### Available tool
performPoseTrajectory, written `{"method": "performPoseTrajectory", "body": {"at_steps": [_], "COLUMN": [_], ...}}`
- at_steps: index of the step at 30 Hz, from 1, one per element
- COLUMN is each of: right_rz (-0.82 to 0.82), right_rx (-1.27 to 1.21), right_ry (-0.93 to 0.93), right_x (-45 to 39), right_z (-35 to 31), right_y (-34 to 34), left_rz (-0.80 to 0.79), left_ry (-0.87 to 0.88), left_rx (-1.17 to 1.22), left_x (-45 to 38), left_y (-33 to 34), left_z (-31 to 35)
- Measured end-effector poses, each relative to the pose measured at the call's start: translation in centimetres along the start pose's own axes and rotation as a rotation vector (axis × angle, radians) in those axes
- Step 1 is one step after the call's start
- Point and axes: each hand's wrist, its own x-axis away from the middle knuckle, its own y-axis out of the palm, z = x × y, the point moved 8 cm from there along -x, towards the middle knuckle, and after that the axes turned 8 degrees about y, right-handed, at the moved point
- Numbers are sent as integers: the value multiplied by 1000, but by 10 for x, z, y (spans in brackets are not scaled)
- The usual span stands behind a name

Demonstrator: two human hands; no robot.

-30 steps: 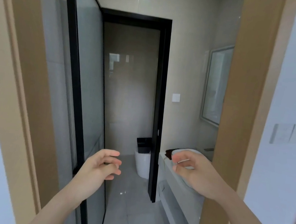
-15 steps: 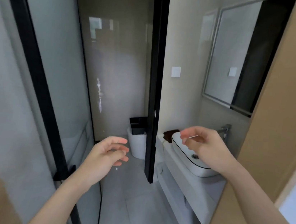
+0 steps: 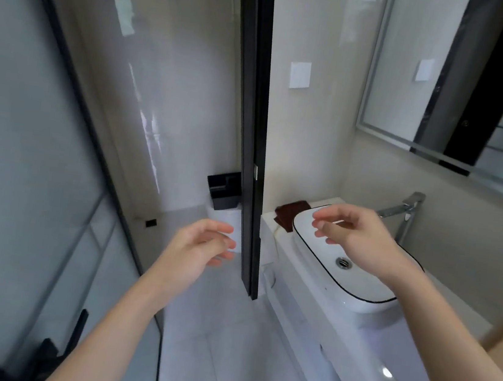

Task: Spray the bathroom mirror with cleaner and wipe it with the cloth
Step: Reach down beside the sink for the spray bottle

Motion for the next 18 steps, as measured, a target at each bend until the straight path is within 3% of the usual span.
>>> {"method": "performPoseTrajectory", "body": {"at_steps": [8, 13, 18], "right_rz": [-42, 18, 150], "right_rx": [20, 11, -7], "right_ry": [47, 132, 258], "right_x": [-124, -171, -224], "right_z": [30, 69, 123], "right_y": [18, 5, -2], "left_rz": [-86, -164, -383], "left_ry": [-66, -73, -85], "left_rx": [25, 19, 8], "left_x": [-119, -191, -283], "left_y": [35, 63, 119], "left_z": [-52, -71, -113]}}
